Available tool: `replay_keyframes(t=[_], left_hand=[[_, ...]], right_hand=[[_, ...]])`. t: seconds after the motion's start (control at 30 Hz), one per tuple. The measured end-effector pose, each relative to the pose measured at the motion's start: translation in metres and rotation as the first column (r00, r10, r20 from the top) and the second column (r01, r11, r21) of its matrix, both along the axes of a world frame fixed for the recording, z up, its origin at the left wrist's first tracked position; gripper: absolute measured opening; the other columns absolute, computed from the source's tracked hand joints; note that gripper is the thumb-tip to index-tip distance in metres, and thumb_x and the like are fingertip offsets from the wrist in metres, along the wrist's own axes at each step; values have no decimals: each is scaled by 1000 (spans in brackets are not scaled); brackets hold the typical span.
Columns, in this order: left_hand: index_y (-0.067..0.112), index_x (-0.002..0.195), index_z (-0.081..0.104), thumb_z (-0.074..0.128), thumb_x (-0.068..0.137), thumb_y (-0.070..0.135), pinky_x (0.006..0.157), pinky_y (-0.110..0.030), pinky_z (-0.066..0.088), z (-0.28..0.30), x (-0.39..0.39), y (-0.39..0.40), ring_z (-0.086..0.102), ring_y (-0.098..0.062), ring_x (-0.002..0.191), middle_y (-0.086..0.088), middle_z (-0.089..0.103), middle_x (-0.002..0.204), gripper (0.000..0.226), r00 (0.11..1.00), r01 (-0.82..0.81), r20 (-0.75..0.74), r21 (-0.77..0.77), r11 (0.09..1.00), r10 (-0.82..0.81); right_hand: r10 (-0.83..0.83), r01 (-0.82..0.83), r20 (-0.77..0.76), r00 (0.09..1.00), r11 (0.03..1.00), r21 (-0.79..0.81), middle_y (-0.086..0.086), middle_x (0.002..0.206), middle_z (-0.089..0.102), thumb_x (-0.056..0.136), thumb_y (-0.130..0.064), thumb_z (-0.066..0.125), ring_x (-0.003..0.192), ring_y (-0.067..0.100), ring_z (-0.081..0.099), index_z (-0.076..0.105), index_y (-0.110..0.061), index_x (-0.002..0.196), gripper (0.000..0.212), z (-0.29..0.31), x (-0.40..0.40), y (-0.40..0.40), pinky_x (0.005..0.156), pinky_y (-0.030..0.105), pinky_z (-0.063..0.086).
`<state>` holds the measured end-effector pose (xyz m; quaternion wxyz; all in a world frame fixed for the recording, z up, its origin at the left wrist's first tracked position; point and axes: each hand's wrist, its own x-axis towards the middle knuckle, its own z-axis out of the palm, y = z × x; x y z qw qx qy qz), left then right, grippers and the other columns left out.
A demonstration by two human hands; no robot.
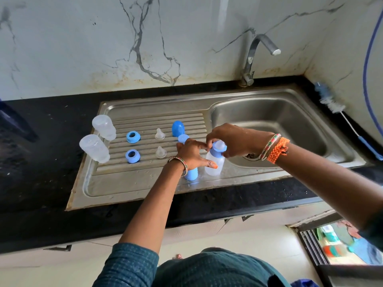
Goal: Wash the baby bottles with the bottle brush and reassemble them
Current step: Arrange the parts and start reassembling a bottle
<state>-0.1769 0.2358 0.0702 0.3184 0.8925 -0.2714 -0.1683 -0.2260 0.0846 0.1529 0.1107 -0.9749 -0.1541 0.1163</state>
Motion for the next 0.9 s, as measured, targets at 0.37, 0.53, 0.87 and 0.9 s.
replay_keyframes(t=[0.37, 0.53, 0.87, 0.9], left_hand=[[23, 116, 66, 84, 62, 45, 95, -26, 14, -6, 4, -2, 48, -12, 122, 9, 63, 122, 61, 999, -17, -33, 0, 1000, 17], [20, 120, 63, 84, 62, 45, 99, -27, 25, -6, 5, -1, 49, -14, 120, 6, 63, 122, 66, 1000, -13, -22, -11, 1000, 13], [26, 113, 66, 83, 56, 55, 110, -42, 24, -17, 11, -1, 50, -16, 120, 8, 65, 117, 66, 1000, 7, -23, 2, 1000, -7], [25, 114, 66, 83, 56, 54, 109, -43, 26, -16, 11, -1, 50, -16, 120, 8, 65, 118, 67, 1000, 8, -28, -6, 1000, -8]], right_hand=[[-23, 48, 91, 996, 958, -284, 10, 113, 61, 84, -55, 62, 99, 28, 62, 33, -14, 142, 77, -4, -2, 4, 73, 30, 44], [15, -18, -34, 999, 997, -80, 8, 128, 50, 79, -9, 71, 111, 26, 54, 26, -20, 143, 78, -3, -1, 4, 85, 39, 50], [23, 40, 213, 977, 957, -287, 10, 107, 62, 87, -57, 57, 95, 27, 63, 26, -12, 142, 78, -13, 0, 1, 68, 31, 42], [18, 15, 146, 989, 976, -219, 8, 116, 57, 83, -51, 65, 104, 26, 58, 26, -14, 143, 80, -13, 0, 0, 73, 32, 44]])
